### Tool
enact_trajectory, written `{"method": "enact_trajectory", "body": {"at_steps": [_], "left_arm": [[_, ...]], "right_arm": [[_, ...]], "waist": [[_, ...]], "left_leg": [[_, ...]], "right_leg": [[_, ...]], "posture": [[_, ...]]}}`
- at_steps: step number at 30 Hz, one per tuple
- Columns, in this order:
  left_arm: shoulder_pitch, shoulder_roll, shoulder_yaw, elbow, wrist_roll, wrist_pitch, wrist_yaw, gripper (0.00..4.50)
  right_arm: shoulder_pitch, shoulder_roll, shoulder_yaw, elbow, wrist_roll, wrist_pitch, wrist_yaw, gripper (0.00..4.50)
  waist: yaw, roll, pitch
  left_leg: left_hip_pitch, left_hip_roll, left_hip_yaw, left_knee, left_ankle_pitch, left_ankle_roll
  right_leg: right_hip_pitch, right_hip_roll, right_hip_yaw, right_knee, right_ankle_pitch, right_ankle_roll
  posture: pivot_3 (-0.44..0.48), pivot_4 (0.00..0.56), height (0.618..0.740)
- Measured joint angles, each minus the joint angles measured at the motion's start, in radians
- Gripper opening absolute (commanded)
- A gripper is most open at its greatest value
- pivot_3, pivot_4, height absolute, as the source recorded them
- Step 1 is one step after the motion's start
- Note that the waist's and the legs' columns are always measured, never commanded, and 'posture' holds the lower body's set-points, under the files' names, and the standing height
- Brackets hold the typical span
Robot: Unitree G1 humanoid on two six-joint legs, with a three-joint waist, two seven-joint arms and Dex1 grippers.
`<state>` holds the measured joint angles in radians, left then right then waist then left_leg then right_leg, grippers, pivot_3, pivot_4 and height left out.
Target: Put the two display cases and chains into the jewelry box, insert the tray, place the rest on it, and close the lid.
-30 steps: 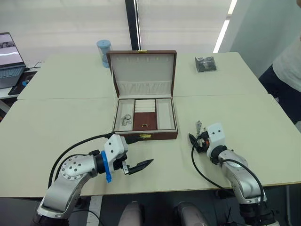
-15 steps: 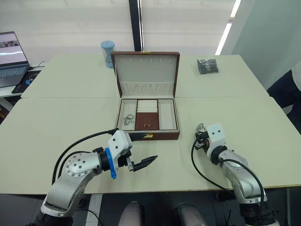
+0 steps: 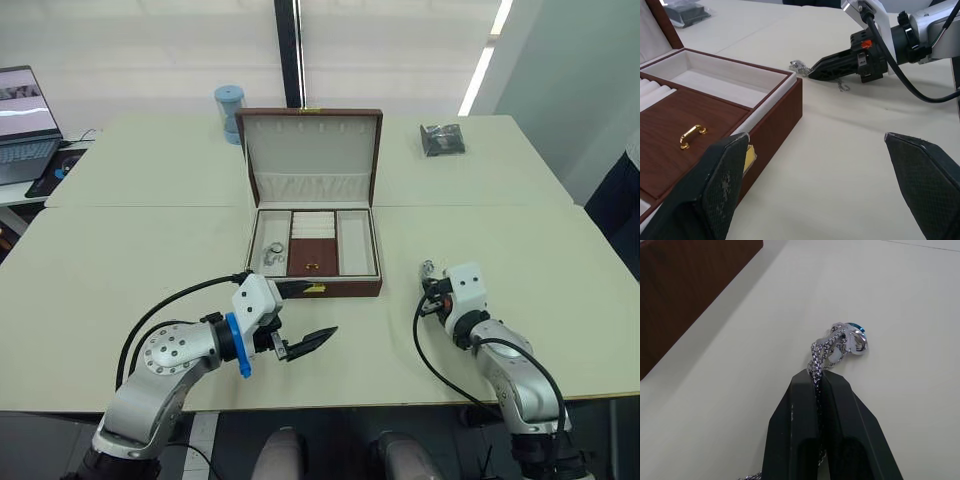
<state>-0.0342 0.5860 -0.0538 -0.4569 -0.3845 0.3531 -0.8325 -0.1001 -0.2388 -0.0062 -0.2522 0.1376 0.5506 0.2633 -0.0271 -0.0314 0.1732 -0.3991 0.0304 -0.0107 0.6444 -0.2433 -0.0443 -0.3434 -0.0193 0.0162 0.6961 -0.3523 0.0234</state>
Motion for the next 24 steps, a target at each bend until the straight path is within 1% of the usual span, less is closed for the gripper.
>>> {"method": "enact_trajectory", "body": {"at_steps": [4, 10, 18, 24], "left_arm": [[0.001, -0.005, 0.0, 0.0, -0.007, 0.019, 0.019, 4.5], [0.007, -0.022, 0.006, -0.005, -0.009, 0.053, 0.067, 4.5], [0.162, -0.045, 0.064, -0.14, -0.011, 0.053, 0.159, 4.5], [0.227, -0.087, 0.093, -0.148, -0.009, 0.039, 0.22, 4.5]], "right_arm": [[-0.019, 0.008, -0.016, -0.012, 0.044, -0.013, 0.028, 0.02], [-0.082, 0.011, -0.013, -0.083, 0.115, -0.016, 0.078, 0.02], [-0.18, 0.014, 0.011, -0.093, 0.16, 0.009, 0.107, 0.02], [-0.254, 0.033, 0.04, -0.076, 0.17, 0.026, 0.113, 0.02]], "waist": [[-0.005, 0.002, 0.001], [-0.004, 0.003, 0.002], [-0.004, 0.004, 0.002], [-0.004, 0.004, 0.003]], "left_leg": [[-0.001, 0.0, 0.0, -0.001, 0.0, 0.0], [-0.001, 0.0, 0.0, -0.001, 0.0, 0.0], [-0.001, 0.001, 0.001, -0.001, 0.0, 0.0], [-0.002, 0.0, 0.001, -0.001, 0.0, 0.0]], "right_leg": [[-0.002, 0.0, 0.001, 0.0, 0.0, 0.0], [-0.002, 0.0, 0.001, 0.0, 0.0, 0.0], [-0.003, 0.0, 0.001, 0.0, 0.0, 0.0], [-0.003, 0.0, 0.001, 0.0, 0.0, 0.0]], "posture": [[0.0, 0.15, 0.74], [0.0, 0.15, 0.74], [0.0, 0.15, 0.74], [0.0, 0.15, 0.74]]}}
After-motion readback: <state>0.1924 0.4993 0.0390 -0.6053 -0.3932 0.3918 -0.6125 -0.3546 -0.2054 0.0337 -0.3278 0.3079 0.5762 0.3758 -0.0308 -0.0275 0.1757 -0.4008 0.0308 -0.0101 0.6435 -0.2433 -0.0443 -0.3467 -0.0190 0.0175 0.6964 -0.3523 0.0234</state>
